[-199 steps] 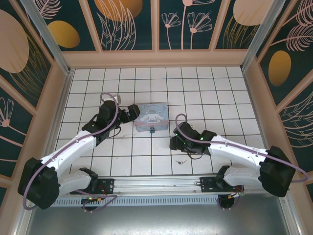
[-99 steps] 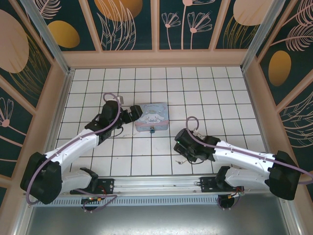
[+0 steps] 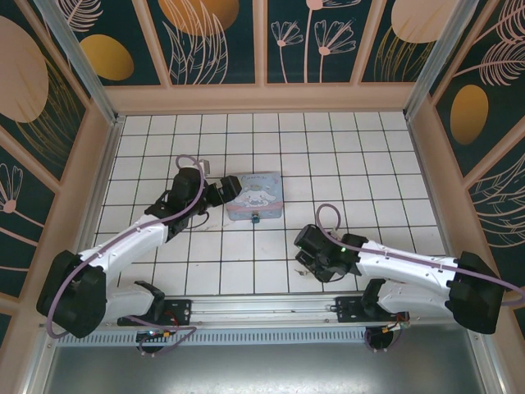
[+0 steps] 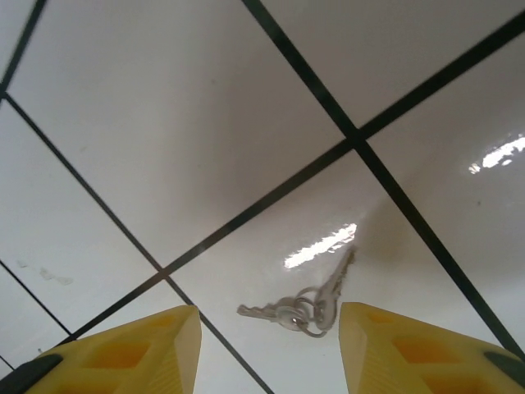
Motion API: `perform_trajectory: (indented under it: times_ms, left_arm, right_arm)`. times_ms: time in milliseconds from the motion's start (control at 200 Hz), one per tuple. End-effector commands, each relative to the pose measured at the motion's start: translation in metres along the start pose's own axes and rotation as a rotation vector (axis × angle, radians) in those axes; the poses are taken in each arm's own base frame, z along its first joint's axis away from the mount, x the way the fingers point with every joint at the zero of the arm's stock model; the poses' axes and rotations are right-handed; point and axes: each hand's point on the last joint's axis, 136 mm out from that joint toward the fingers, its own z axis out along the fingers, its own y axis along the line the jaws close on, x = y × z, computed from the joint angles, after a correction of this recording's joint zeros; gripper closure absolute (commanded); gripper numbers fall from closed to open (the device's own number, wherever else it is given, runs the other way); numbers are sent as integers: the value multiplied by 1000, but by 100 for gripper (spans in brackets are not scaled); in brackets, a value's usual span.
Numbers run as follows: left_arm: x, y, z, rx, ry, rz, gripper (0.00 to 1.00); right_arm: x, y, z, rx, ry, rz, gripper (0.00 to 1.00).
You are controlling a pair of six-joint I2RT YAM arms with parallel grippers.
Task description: Unlock the padlock with the key
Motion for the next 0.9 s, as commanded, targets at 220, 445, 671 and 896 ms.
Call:
perform_trajectory:
  times_ms: [220,445,671,896]
  left_arm:
    - [-5,-11,3,40,-7,-2,1]
    - [-2,-9,4,45,-3,-1,1]
    - [-1,-9,7,51,3,-4,1]
    - [2,-9,9,56,13,-9,1]
  right_arm:
    - [9,-12,14,50,34,44,54]
    - [11,-16,21,75,40,47,57]
    - [10,-24,26,95,36,62,63]
    - [6,-29,32,97,27,67,77]
